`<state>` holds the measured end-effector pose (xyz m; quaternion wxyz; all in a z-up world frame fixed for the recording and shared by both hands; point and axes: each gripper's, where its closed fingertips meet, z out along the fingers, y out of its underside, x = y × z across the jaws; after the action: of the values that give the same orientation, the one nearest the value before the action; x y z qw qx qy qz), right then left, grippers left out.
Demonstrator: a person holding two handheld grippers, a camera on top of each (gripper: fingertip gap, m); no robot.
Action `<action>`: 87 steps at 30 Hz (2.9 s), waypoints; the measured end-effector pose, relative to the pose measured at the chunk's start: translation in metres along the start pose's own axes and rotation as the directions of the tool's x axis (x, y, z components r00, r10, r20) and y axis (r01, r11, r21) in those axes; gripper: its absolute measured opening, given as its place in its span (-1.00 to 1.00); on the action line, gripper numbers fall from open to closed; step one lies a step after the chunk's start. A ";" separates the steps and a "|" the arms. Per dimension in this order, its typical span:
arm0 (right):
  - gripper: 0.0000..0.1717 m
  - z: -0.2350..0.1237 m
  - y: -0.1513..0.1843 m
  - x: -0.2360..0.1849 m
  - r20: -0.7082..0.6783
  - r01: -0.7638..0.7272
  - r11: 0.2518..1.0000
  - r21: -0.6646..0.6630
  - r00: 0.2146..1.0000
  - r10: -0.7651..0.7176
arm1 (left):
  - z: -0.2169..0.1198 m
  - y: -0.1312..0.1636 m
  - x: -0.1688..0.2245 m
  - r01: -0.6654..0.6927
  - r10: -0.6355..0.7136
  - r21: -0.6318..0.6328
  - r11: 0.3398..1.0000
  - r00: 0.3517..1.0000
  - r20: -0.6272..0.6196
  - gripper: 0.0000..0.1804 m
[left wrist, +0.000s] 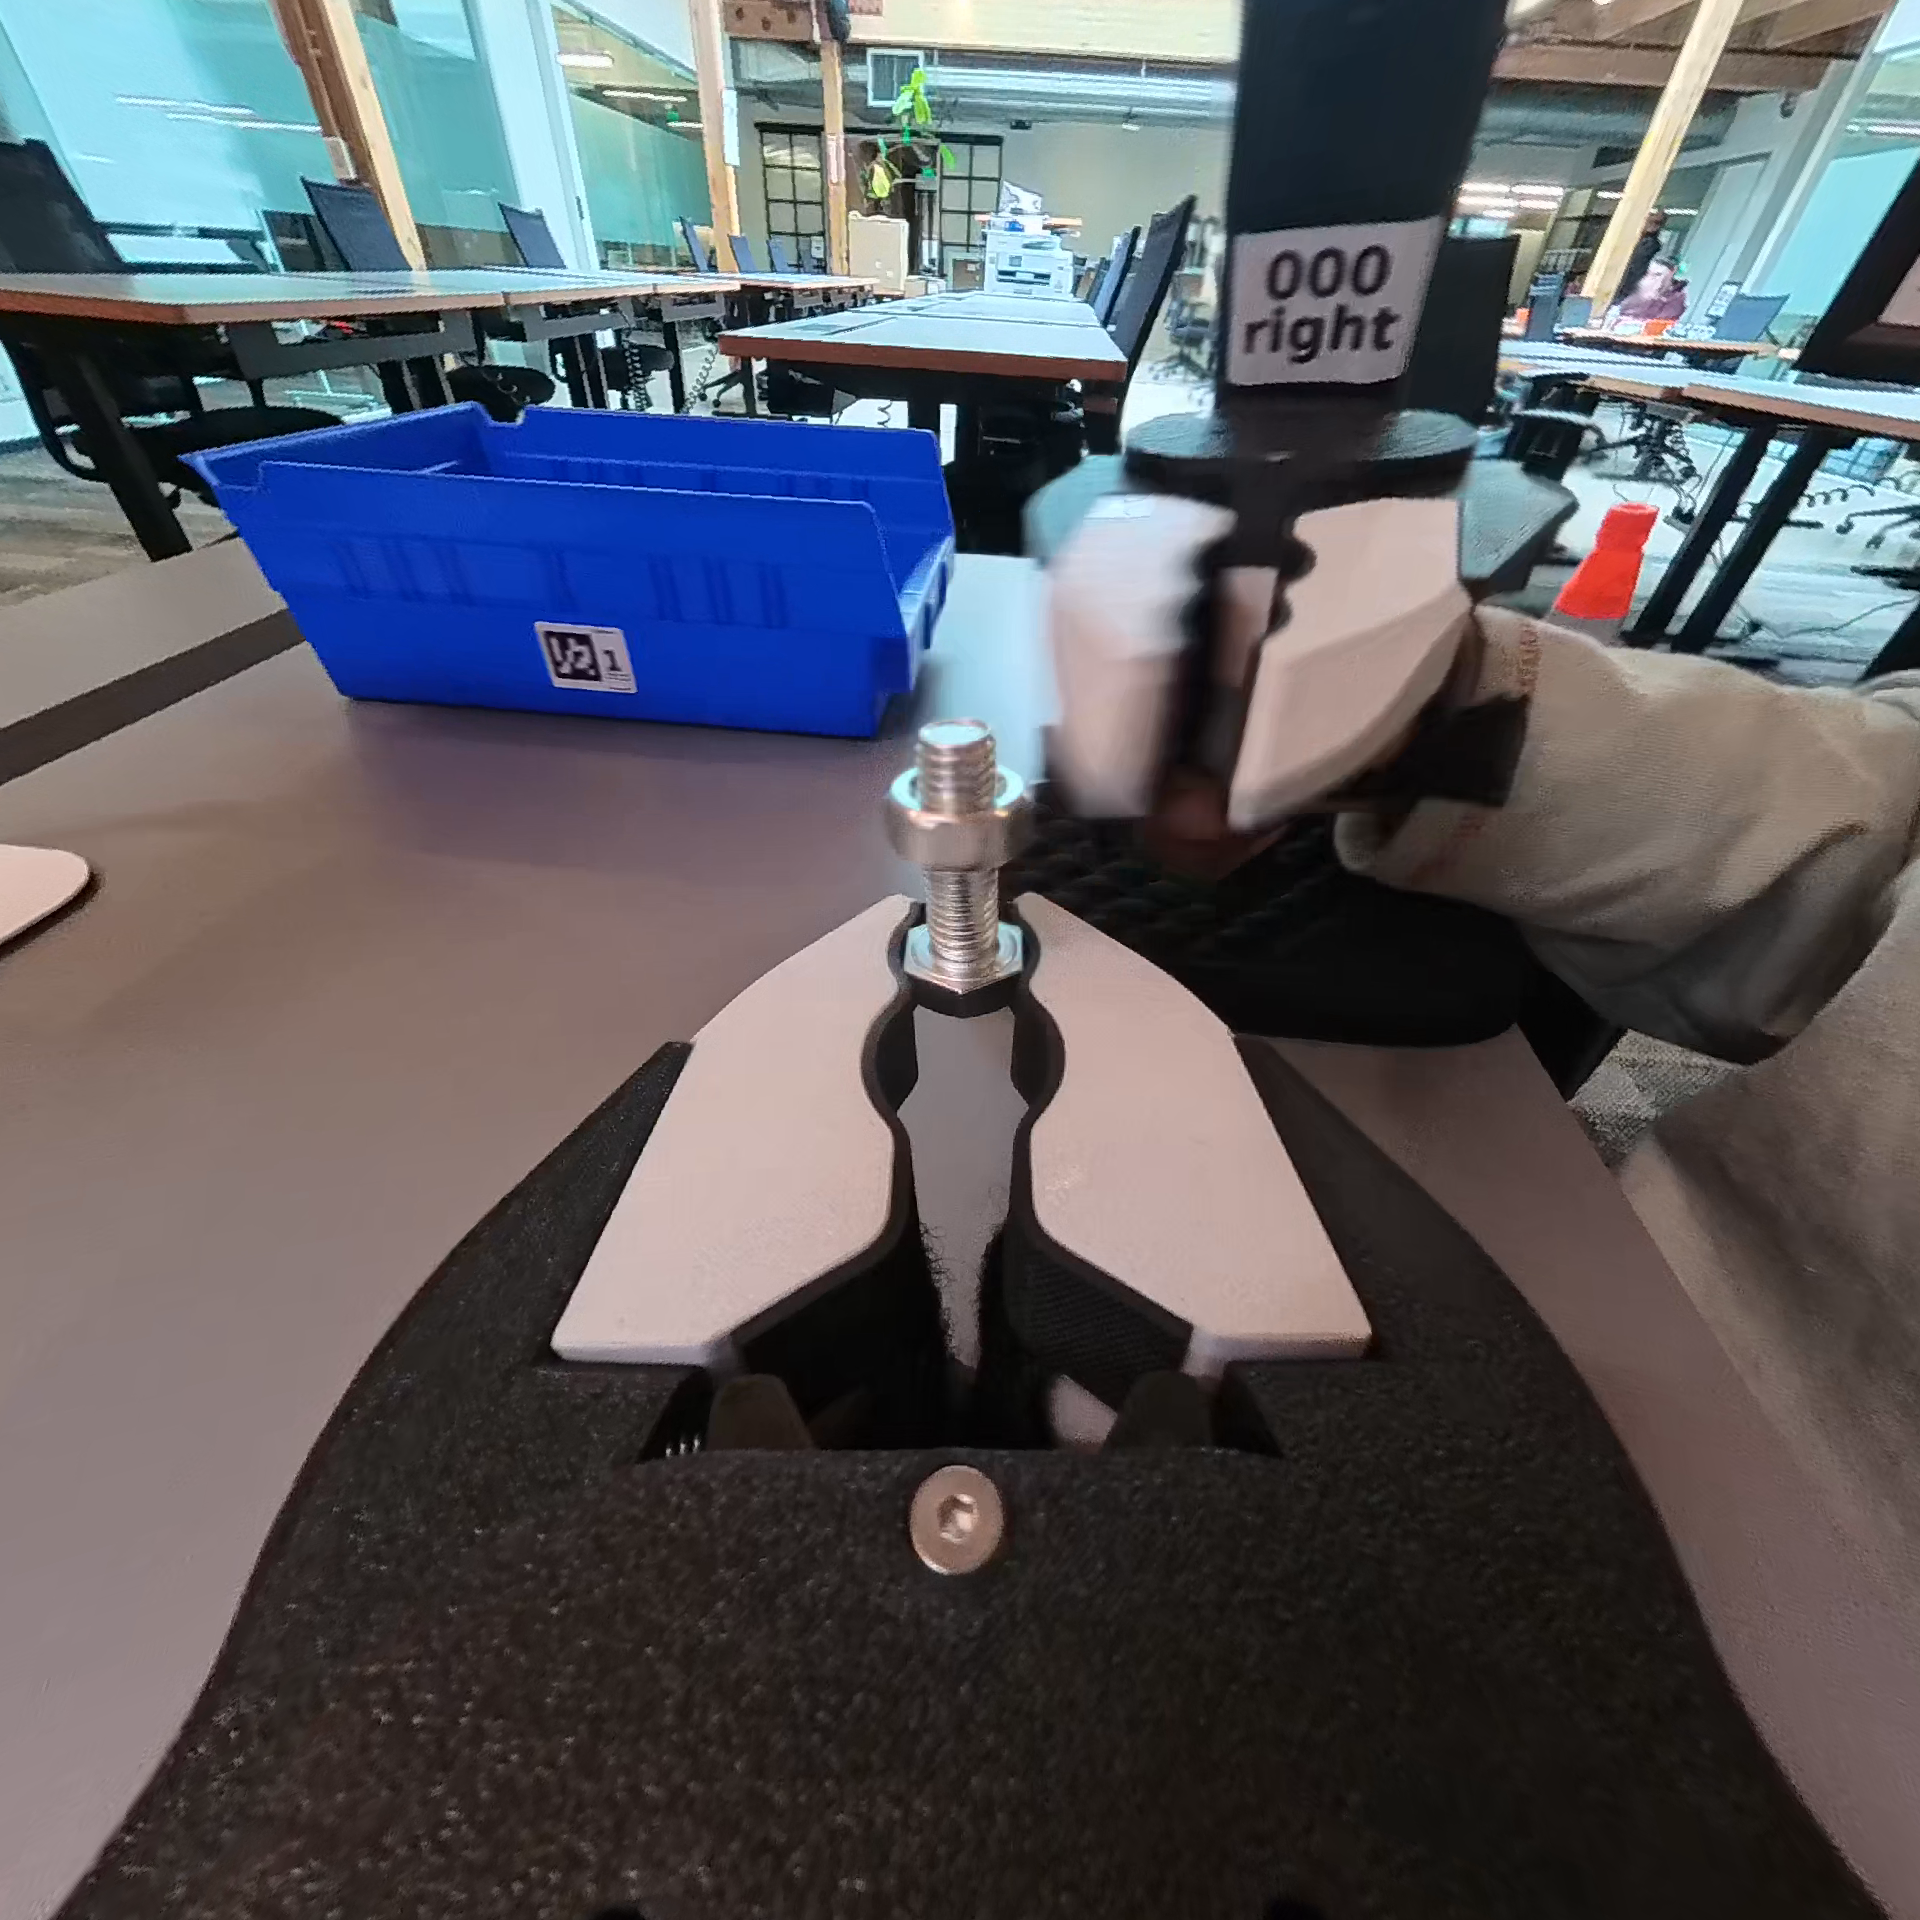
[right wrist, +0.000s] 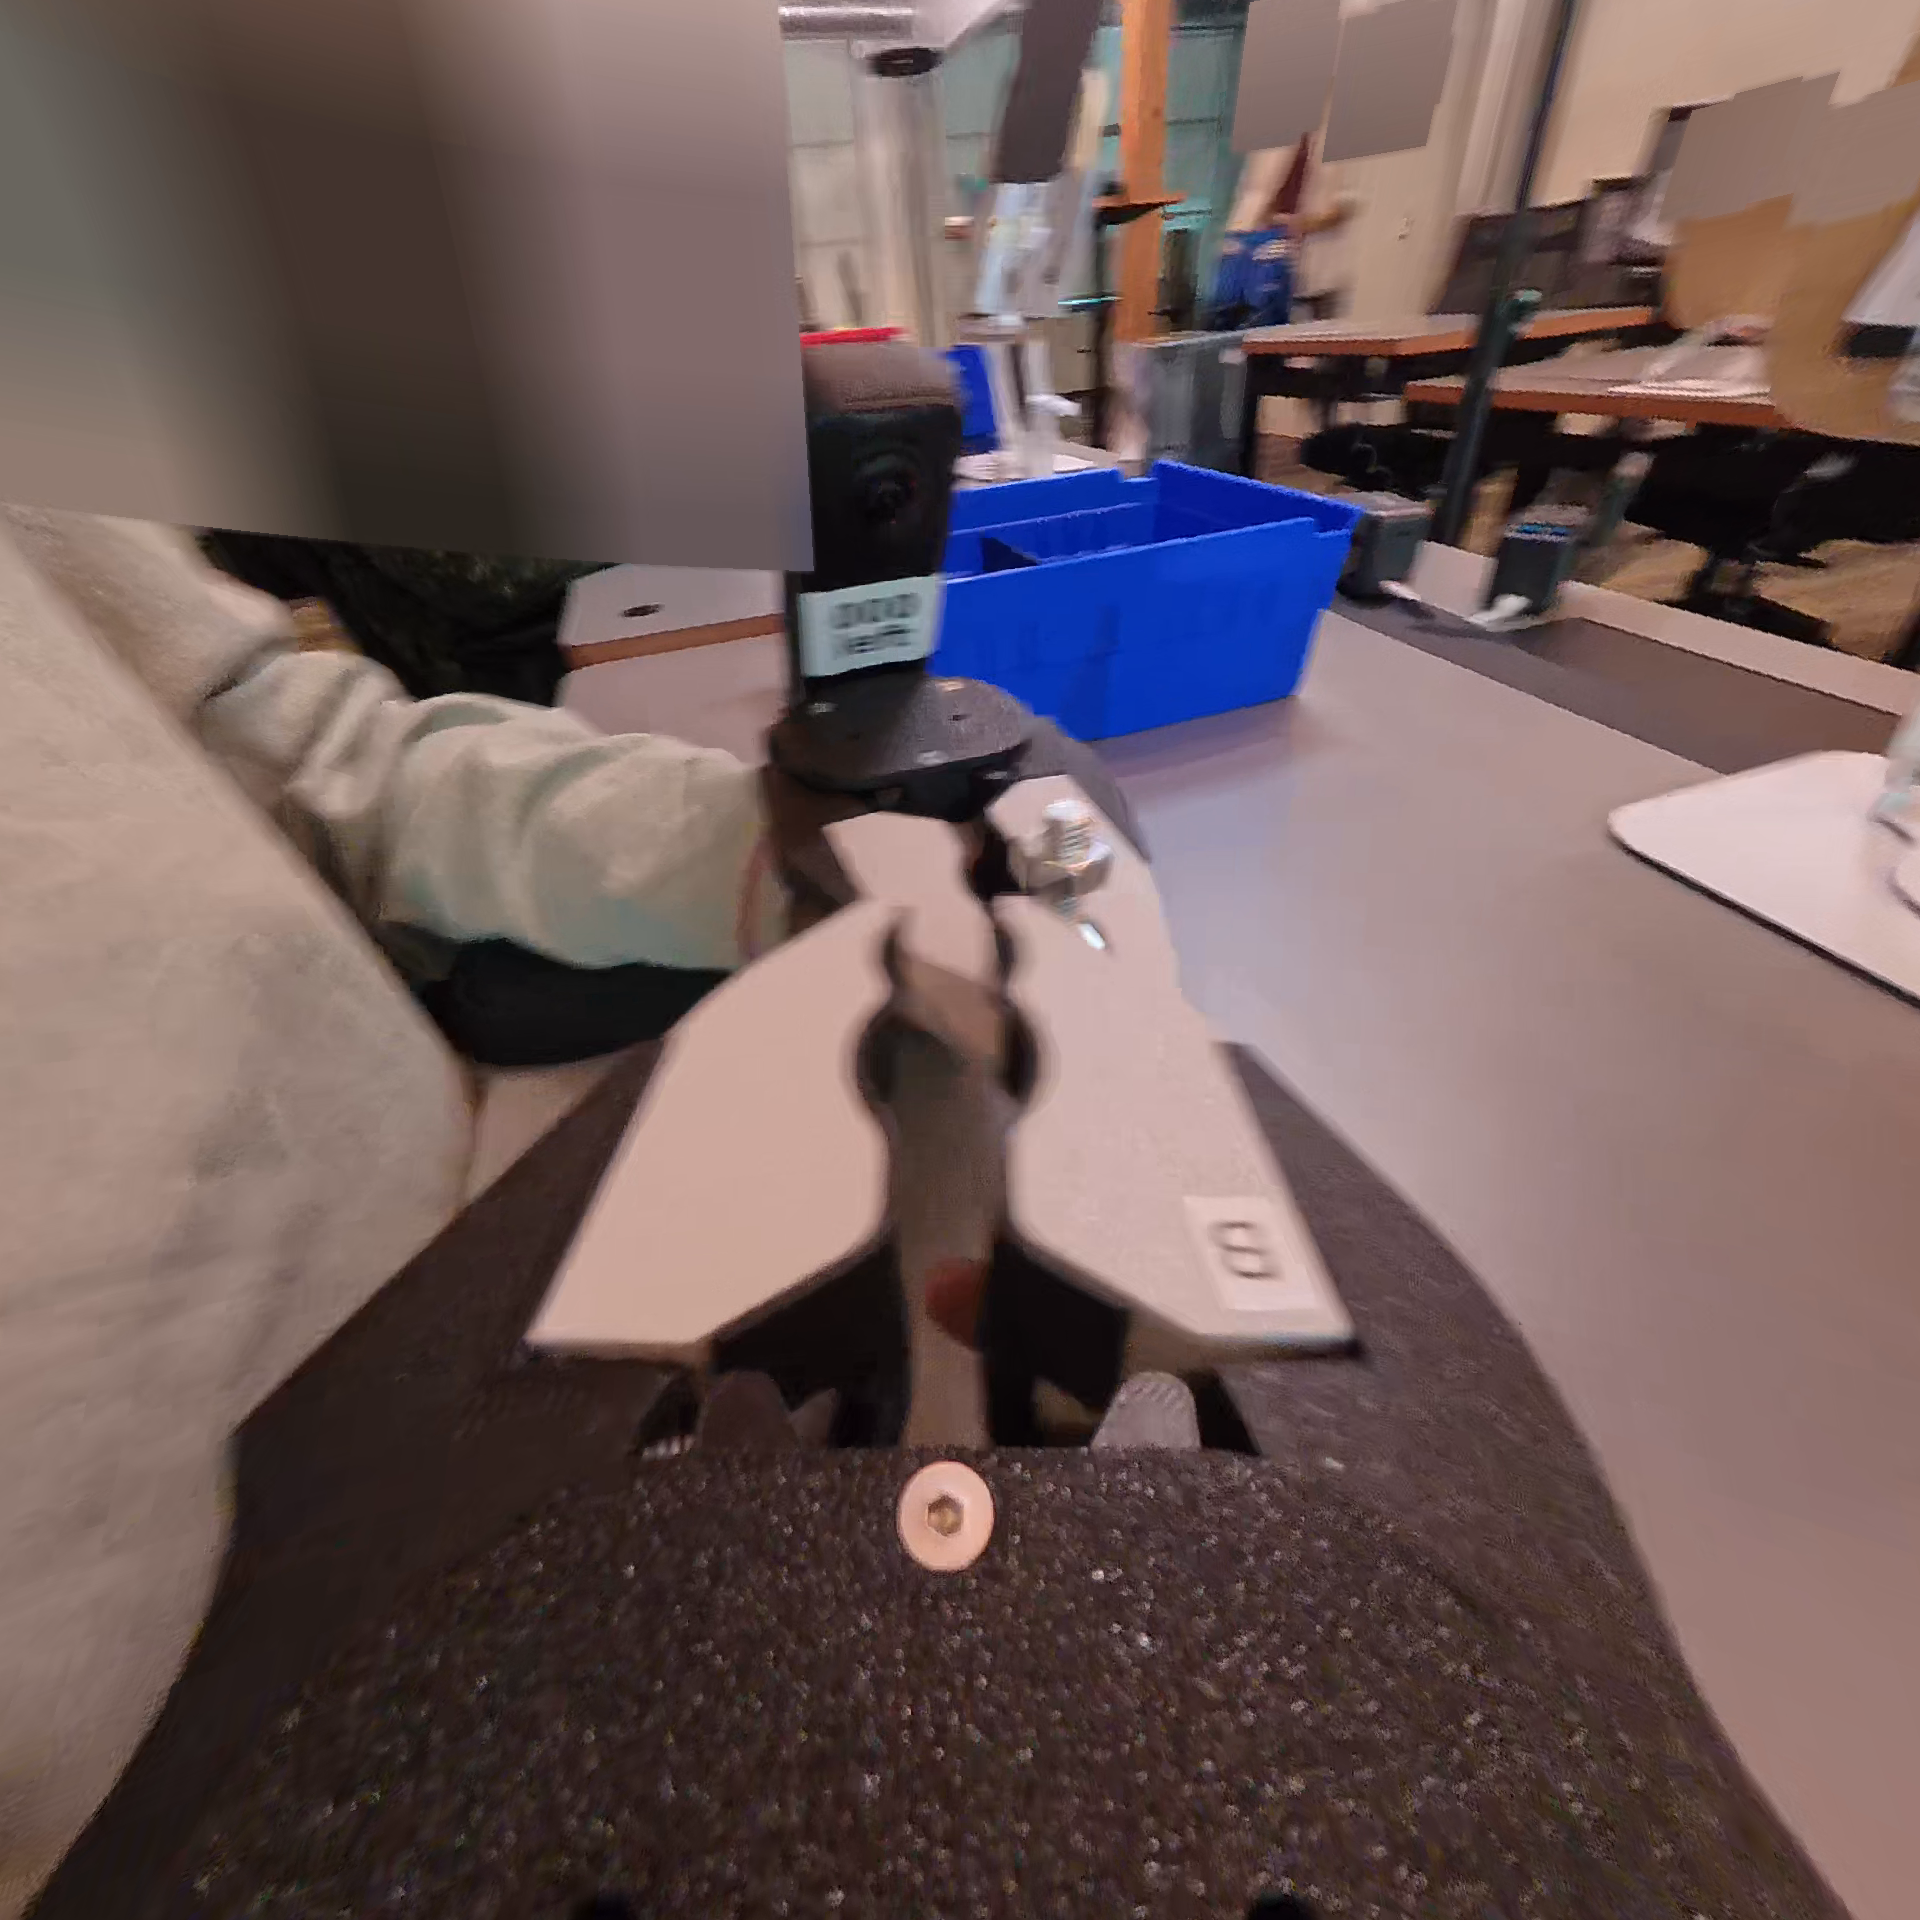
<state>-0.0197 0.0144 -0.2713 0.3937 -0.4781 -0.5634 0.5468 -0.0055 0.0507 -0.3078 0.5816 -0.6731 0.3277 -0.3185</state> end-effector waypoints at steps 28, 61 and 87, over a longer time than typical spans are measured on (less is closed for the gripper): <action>-0.88 0.004 0.003 0.015 0.412 0.446 0.536 -0.717 0.891 -0.190 | 0.006 0.010 0.006 -0.070 0.070 -0.085 0.994 0.998 -0.007 -0.85; -0.90 -0.185 -0.063 0.232 -0.353 -0.174 0.558 -0.812 0.907 -0.231 | 0.005 0.004 -0.002 -0.029 0.030 -0.036 0.999 0.999 0.028 -0.45; -0.89 -0.263 0.080 0.386 -0.762 -0.653 0.451 -0.608 0.640 -0.100 | 0.001 -0.001 -0.009 0.045 -0.046 0.010 0.999 0.999 0.023 -0.43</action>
<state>0.1536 0.4472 -0.3568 0.1811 -0.8691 -0.4594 0.0271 -0.0100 0.0583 -0.3073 0.5811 -0.6813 0.3040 -0.3253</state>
